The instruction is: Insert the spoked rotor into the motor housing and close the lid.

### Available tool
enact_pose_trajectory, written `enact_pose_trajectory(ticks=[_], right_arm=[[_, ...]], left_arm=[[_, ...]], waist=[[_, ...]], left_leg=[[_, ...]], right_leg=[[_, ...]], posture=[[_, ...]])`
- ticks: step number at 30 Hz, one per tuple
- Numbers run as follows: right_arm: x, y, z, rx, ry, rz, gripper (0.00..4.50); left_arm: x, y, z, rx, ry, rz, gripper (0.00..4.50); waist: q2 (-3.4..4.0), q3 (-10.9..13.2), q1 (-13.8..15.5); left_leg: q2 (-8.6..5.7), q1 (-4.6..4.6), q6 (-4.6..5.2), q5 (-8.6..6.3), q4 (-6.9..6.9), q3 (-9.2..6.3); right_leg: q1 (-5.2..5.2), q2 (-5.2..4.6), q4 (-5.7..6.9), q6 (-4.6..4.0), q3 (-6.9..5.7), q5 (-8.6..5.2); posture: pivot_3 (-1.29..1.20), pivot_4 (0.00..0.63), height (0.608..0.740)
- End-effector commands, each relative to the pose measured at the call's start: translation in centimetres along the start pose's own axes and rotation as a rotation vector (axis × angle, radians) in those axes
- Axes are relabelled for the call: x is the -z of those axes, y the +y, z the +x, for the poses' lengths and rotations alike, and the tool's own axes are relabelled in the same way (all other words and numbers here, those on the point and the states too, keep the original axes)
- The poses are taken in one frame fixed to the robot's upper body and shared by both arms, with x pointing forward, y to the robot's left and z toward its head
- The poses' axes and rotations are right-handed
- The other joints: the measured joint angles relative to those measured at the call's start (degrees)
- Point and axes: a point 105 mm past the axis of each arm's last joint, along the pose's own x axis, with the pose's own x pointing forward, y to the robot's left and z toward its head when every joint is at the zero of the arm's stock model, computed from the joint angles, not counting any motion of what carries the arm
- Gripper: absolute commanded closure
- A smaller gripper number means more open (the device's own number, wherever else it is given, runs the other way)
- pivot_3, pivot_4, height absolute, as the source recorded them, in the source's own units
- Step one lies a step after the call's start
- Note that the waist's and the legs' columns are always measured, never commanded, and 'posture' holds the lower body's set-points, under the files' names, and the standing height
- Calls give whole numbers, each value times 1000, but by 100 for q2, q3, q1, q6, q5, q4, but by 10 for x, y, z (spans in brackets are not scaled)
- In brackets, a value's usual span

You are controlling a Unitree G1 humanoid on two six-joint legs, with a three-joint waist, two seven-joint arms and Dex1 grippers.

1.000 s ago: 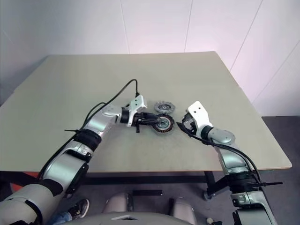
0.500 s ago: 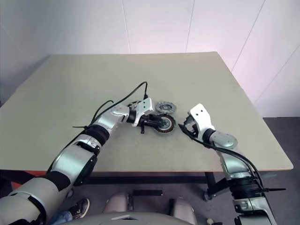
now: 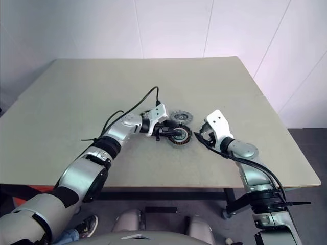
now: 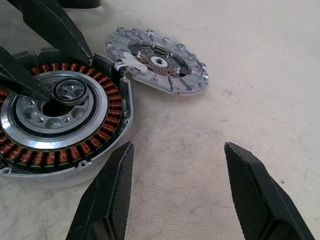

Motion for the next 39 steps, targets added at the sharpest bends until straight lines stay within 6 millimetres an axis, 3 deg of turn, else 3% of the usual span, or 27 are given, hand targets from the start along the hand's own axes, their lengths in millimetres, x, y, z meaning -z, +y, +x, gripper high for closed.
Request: enact_pose_trajectory(ticks=[1,7,10,16,28,34,39], right_arm=[[-16,-5,-2,15,-49,-30,1255],[-38,12,5,-49,-99,-108,1255],[-54,23,12,-101,-131,-146,1255],[-72,28,18,-160,-146,-214,1255],[-63,12,20,-131,-85,-266,1255],[-75,40,18,-234,-149,-196,1255],[-86,57,32,-249,-164,-62,1255]], left_arm=[[-31,20,-14,-80,-123,6,2374],[-55,47,-58,-256,-298,-66,2374],[-45,51,-83,-339,-300,-84,2374],[-16,37,-108,-424,-257,-136,2374],[-6,21,-110,-466,-244,-183,2374],[-5,22,-109,-462,-235,-185,2374],[-4,22,-108,-468,-231,-190,2374]], waist=[[0,0,0],[0,4,-16],[1,3,-92],[0,4,-107],[-5,8,-85],[-5,8,-95],[-5,8,-95]], left_leg=[[0,0,0,0,0,0],[2,-1,0,0,0,0],[3,1,0,0,-1,-3],[12,3,-2,0,-4,-2],[9,1,-6,2,-4,1],[12,-2,-7,2,-4,1],[15,0,-8,3,-4,0]], right_leg=[[0,0,0,0,0,0],[-4,1,2,-1,-2,0],[-4,2,2,-1,-1,0],[-8,9,2,-1,0,0],[-4,7,2,-1,0,0],[-8,11,1,-1,1,0],[-8,16,2,-1,1,0]], posture=[[0,0,740],[0,0,740],[0,0,740],[0,0,740],[0,0,740],[0,0,740],[0,0,740]])
